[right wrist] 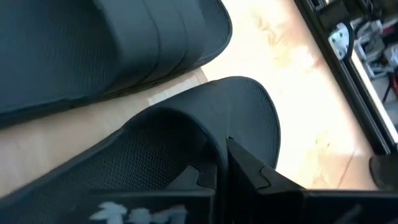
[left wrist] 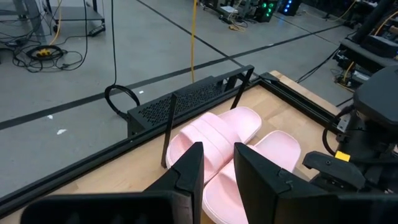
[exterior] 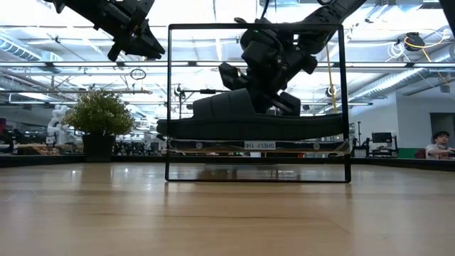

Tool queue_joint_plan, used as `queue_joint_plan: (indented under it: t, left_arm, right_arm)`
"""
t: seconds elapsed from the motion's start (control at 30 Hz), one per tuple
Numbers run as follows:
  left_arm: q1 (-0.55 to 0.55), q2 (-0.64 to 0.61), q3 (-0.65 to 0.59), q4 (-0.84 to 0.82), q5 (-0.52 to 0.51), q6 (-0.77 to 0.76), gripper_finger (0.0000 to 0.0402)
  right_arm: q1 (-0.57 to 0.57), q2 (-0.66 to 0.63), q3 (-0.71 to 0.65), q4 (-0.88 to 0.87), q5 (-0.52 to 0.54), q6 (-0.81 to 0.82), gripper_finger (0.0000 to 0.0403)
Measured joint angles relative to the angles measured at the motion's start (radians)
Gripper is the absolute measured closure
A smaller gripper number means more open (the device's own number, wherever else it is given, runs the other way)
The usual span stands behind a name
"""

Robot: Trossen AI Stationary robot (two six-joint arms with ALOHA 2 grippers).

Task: Pick and place slides into the shelf
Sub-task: Put the black slipper on the shelf

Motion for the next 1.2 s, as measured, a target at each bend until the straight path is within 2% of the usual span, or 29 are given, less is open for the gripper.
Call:
queue_joint_plan:
  t: [0.2,0.4,0.57,0.7,1.2]
  left_arm:
    - [0.0,0.0,0.0,0.0,0.0,-0.001,0.0319]
    - [0.0,0.0,0.0,0.0,0.001,-0.003,0.0319]
    - [0.0,0.0,0.0,0.0,0.001,0.001,0.0319]
    - [0.0,0.0,0.0,0.0,0.001,0.004,0.0319]
    - [0.0,0.0,0.0,0.0,0.005,0.007,0.0319]
  right_arm:
    - [0.016,-0.001,0.0,-0.001,0.028,0.022,0.0395]
    - [0.021,0.0,0.0,-0.004,0.049,0.025,0.035]
    - [0.04,0.0,-0.001,-0.005,0.129,0.022,0.0308]
    - [0.05,-0.008,-0.001,-0.009,0.143,0.018,0.0284]
    - [0.099,-0.015,-0.001,-0.039,0.367,0.008,0.0248]
